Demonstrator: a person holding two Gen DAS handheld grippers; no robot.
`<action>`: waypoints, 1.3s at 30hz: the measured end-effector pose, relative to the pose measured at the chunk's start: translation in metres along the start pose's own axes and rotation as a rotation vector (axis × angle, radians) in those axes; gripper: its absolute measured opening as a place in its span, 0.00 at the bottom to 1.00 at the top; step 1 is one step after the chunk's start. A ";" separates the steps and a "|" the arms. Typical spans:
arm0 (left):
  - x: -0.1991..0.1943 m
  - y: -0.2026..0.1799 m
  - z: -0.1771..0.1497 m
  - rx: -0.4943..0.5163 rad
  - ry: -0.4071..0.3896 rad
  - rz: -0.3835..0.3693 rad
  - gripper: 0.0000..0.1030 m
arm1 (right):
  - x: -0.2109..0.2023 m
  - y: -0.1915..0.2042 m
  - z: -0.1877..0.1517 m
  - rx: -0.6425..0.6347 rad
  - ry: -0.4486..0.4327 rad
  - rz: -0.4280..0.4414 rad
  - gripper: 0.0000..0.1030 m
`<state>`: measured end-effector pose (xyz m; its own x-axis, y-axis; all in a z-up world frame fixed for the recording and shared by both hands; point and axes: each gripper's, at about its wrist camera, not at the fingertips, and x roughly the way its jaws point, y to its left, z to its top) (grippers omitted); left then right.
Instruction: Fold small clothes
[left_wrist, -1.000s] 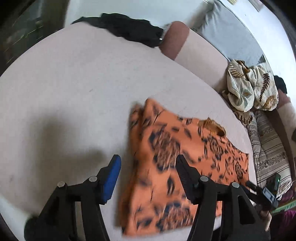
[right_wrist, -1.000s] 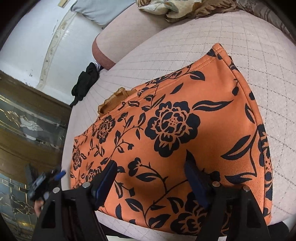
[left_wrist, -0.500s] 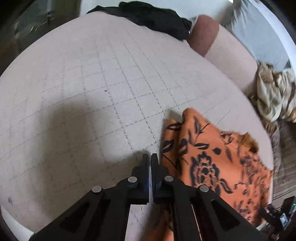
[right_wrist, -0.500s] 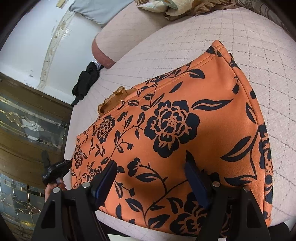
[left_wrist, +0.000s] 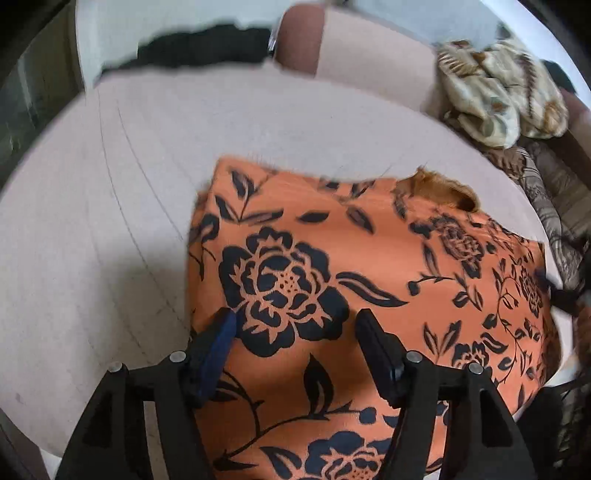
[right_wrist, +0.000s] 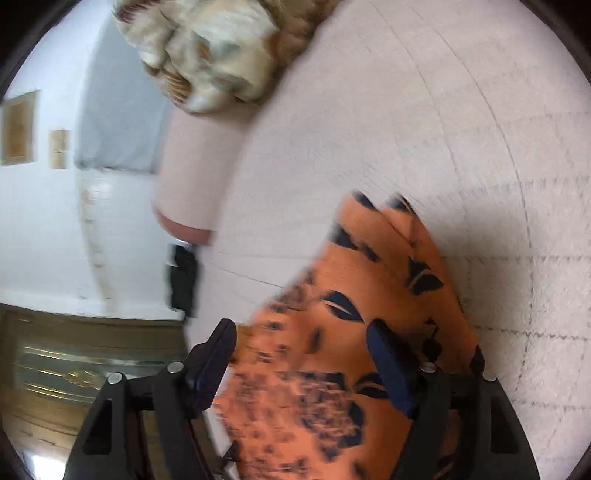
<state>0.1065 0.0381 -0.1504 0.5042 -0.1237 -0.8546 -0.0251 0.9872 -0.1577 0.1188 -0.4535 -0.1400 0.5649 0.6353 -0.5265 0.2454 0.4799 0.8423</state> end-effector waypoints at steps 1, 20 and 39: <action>-0.006 -0.002 -0.001 0.002 -0.010 -0.012 0.66 | -0.005 0.009 0.001 -0.049 -0.013 0.032 0.83; -0.039 -0.041 -0.021 0.028 -0.074 -0.035 0.69 | -0.067 0.005 -0.171 -0.064 0.080 -0.001 0.86; -0.011 -0.125 -0.034 0.156 -0.029 -0.023 0.75 | -0.071 -0.046 -0.141 0.130 -0.165 -0.071 0.65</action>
<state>0.0747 -0.0870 -0.1387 0.5279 -0.1456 -0.8367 0.1197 0.9881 -0.0965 -0.0441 -0.4358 -0.1578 0.6610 0.4901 -0.5682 0.3828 0.4311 0.8171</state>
